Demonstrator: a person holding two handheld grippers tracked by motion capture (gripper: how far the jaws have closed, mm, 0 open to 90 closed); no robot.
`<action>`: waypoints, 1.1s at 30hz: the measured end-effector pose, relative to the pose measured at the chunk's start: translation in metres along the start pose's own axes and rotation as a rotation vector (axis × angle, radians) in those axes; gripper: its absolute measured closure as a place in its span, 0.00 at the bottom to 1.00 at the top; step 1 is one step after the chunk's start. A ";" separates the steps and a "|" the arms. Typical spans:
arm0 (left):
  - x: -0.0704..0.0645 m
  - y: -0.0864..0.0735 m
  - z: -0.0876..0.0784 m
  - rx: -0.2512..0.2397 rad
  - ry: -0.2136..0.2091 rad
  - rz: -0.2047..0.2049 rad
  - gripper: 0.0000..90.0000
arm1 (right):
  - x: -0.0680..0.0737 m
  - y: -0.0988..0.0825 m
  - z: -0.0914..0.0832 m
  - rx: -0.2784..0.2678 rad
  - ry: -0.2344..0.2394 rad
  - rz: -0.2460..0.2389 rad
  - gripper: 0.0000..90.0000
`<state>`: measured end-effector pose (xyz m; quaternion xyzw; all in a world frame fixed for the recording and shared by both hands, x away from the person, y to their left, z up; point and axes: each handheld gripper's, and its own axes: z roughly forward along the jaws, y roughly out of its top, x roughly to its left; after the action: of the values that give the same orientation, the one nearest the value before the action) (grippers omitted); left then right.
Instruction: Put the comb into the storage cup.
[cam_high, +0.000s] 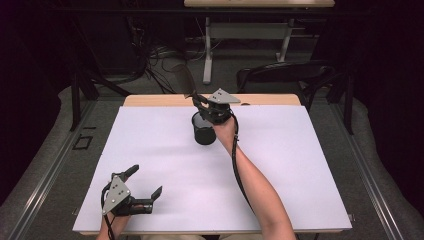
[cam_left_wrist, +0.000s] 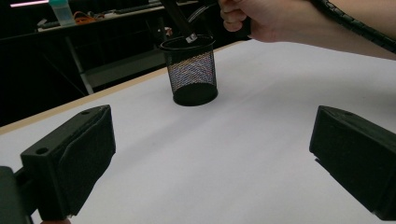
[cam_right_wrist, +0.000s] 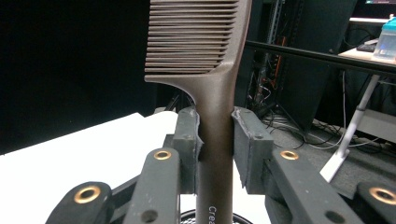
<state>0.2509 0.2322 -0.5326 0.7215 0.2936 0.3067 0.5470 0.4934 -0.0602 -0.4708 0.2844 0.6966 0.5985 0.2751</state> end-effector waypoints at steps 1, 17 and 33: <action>0.000 0.000 0.000 0.000 -0.001 0.000 0.00 | 0.000 0.000 0.001 0.000 -0.002 -0.002 0.81; 0.000 0.000 0.000 0.000 -0.001 0.001 0.00 | 0.000 -0.006 0.003 0.019 0.005 0.002 0.81; 0.000 0.000 -0.001 -0.001 0.001 0.000 0.00 | 0.000 -0.013 0.004 0.031 0.012 0.010 0.81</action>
<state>0.2504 0.2325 -0.5323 0.7210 0.2938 0.3072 0.5473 0.4955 -0.0596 -0.4840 0.2884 0.7061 0.5907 0.2634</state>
